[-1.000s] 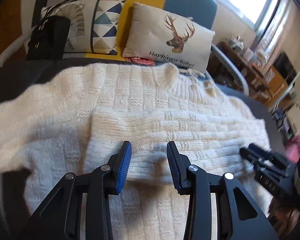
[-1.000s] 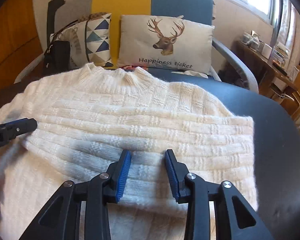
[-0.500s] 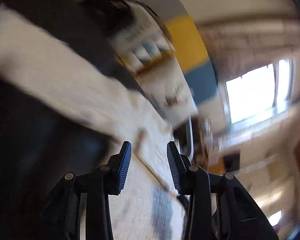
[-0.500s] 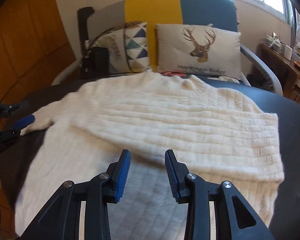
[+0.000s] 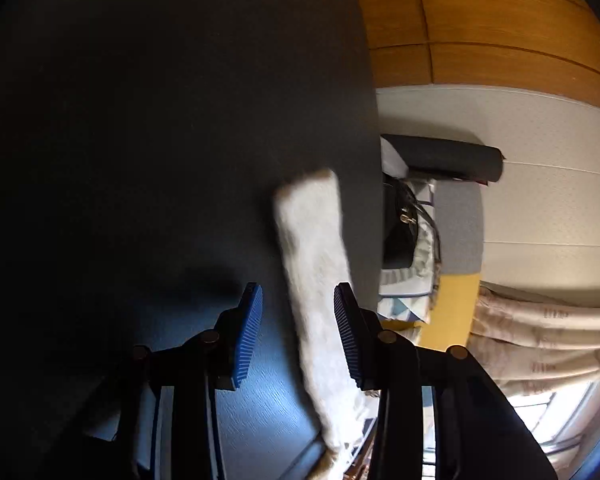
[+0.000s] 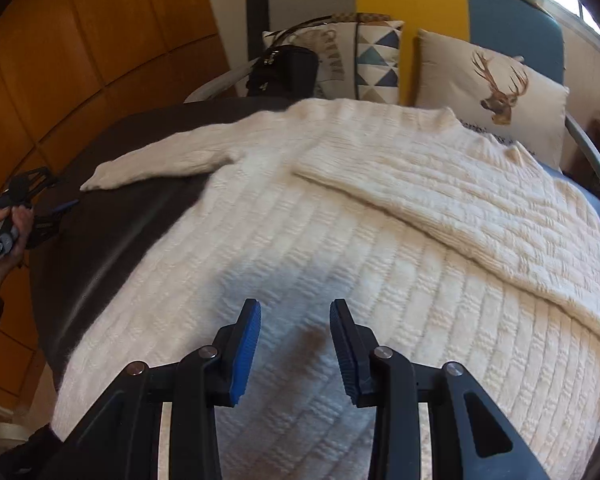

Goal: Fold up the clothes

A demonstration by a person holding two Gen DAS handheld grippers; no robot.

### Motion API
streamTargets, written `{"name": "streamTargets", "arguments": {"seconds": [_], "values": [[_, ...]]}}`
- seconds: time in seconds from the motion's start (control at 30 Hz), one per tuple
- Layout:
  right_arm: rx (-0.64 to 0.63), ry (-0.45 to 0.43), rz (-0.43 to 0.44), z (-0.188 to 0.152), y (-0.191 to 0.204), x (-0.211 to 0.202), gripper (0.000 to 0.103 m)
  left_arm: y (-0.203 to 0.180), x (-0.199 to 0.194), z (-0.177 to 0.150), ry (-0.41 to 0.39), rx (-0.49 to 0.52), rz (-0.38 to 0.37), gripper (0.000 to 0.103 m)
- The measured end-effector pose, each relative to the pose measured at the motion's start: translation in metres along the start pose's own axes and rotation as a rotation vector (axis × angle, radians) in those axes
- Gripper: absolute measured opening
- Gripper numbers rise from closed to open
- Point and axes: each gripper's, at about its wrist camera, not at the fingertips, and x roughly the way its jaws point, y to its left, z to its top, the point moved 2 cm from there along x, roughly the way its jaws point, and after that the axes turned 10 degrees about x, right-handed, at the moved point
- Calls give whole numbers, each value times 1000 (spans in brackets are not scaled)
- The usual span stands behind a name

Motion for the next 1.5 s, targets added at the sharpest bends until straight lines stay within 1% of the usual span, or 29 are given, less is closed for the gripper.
{"name": "streamTargets", "arguments": {"seconds": [0.23,0.33,0.5,0.53,0.6,0.63,0.67,0.73,0.8,0.93,1.0,1.07,1.13,1.23,1.3,1.37,1.5], "values": [[-13,10,-1,2,6,3,36,-3,18,13,-22,-47,-8,40],[-10,15,-4,0,6,4,36,-5,19,17,-33,-42,10,40],[12,20,-10,1,2,8,36,-4,24,31,-59,-81,12,40],[18,23,-10,2,1,9,36,-3,24,33,-57,-81,25,38],[25,20,-11,1,0,11,36,-5,25,33,-50,-82,74,26],[26,19,-11,0,0,11,36,-7,26,33,-45,-79,103,11],[27,18,-12,-1,-1,11,36,-8,27,34,-41,-77,132,7],[25,14,-16,-2,-1,10,36,-8,29,34,-46,-78,123,7],[20,11,-18,-3,-1,10,36,-11,30,34,-49,-54,129,6],[40,19,-4,-3,-4,11,36,-35,30,25,-43,30,100,5],[84,34,24,-2,-10,13,36,-47,30,21,-41,72,85,5],[159,31,66,1,-21,12,36,-59,30,16,-38,114,70,5],[215,23,79,5,-32,11,36,-76,29,8,-31,165,45,5],[313,8,113,10,-51,9,36,-114,28,-13,-2,249,-21,5],[421,-5,168,13,-69,8,36,-142,29,-32,27,299,-75,5],[517,-18,204,14,-85,7,36,-170,32,-54,60,355,-119,5],[584,-38,203,12,-104,4,36,-226,41,-111,137,488,-188,5]]}}
